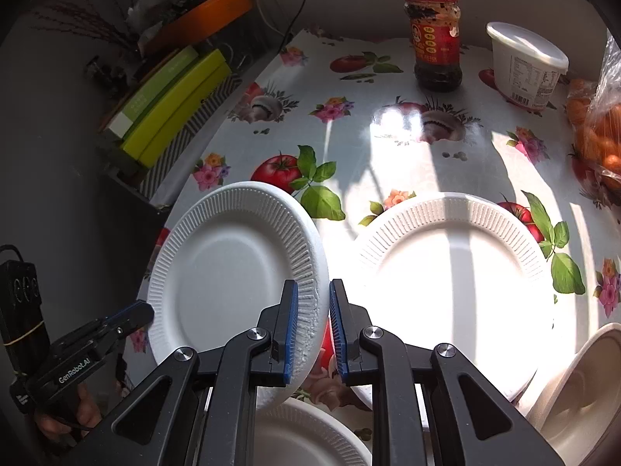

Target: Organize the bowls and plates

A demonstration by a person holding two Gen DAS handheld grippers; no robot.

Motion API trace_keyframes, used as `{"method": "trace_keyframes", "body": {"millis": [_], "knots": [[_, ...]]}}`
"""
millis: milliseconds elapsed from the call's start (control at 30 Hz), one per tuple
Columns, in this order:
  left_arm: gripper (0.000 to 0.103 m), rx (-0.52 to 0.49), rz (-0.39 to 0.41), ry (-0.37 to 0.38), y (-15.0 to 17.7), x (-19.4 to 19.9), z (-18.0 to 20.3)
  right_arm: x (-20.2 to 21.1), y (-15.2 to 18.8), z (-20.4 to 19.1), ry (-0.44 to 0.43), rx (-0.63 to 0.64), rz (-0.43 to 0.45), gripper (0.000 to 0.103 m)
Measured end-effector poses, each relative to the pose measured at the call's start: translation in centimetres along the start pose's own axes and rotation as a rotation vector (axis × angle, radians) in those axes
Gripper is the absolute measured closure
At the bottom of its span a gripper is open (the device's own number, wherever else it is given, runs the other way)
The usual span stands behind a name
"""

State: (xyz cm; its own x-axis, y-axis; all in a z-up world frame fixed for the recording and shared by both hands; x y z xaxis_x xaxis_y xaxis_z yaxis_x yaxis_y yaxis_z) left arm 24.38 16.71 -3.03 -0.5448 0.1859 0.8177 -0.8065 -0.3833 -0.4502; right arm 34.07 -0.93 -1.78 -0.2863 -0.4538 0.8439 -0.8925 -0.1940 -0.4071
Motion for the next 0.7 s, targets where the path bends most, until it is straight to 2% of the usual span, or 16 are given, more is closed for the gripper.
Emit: {"method": "trace_keyframes", "body": {"millis": [700], "knots": [[0.088,-0.065,-0.003,0.043,4.9,3.1,2.1,4.4,6.1,0.7,0.01,-0.025,0.026,0.086]]}}
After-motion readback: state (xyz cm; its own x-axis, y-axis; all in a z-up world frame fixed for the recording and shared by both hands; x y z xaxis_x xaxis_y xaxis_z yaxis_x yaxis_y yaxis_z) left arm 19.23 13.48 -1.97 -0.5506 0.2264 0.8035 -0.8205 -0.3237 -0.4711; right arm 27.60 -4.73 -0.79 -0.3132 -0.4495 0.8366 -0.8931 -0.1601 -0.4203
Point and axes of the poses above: each gripper's, at about its wrist camera, not at the fingertips, and x roughly against the way its jaws point, z to its right, y to its underside, the point moved 5 cm from there along -x, roughly the way its jaws point
